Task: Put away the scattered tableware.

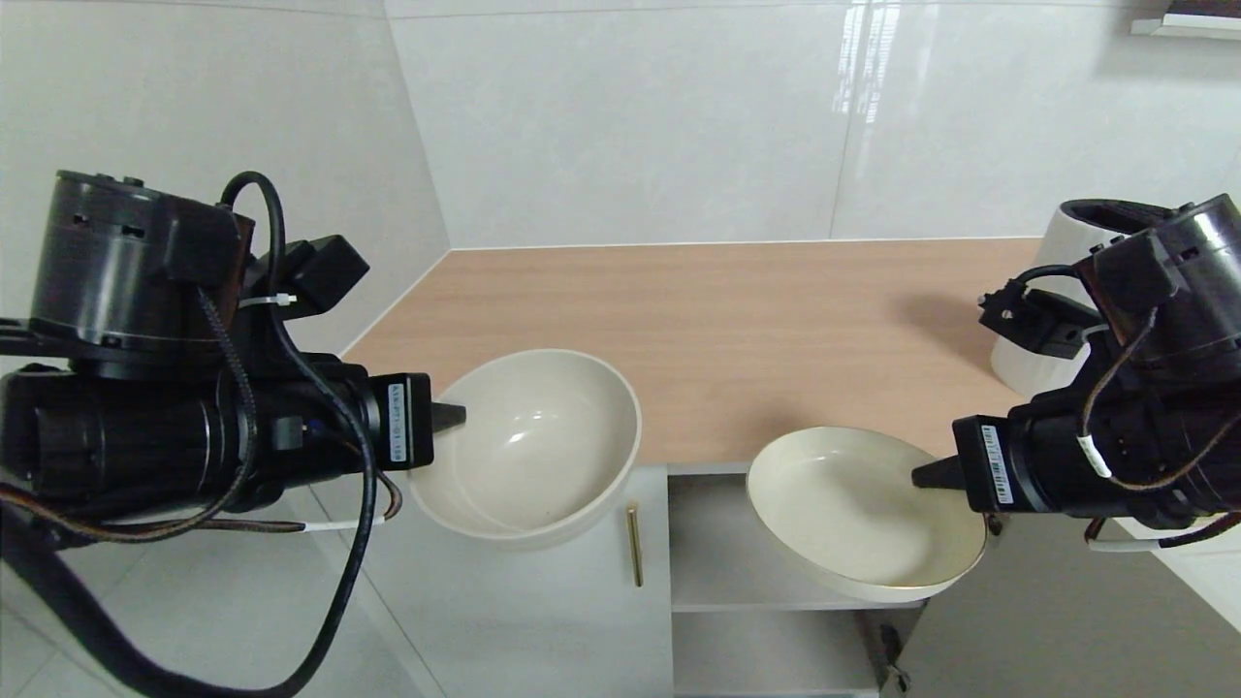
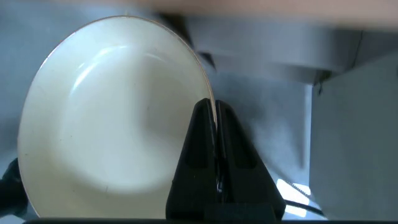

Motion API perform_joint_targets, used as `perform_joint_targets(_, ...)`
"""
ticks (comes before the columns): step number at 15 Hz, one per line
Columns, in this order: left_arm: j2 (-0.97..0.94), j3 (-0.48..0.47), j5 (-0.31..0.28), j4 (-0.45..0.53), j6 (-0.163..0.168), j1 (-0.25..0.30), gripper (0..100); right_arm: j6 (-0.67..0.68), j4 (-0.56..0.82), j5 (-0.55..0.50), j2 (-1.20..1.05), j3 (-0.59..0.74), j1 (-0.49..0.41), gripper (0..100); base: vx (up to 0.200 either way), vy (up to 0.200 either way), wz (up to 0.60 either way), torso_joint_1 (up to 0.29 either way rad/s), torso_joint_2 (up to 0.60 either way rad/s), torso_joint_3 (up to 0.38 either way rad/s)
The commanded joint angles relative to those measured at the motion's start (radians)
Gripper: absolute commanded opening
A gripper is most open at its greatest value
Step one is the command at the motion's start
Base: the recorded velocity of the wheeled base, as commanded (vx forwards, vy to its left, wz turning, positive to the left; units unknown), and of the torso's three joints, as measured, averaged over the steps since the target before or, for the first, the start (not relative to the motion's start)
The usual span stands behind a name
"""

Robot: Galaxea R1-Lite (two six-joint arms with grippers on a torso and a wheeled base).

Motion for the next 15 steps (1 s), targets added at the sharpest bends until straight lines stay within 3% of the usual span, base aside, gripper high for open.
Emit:
perform_joint_targets(1,0.001,0.0,0.0,-0.001,0.0,-0.004,0,-0.003,-0.002,-0.001,-0.001,0.01,0.0,0,-0.2,0.0,0.0,-0.002,0.0,0.002)
perform_joint_targets(9,0.021,0.004,0.002,-0.001,0.0,-0.004,0,-0.009,-0.116,-0.007,0.03,0.066,-0.001,0,0.0,0.0,0.0,-0.008,0.02,0.009)
perform_joint_targets(15,0.021,0.004,0.002,-0.001,0.0,-0.004,0,-0.011,-0.116,-0.007,0.034,0.066,-0.001,0,0.0,0.0,0.0,-0.182,0.42,0.234)
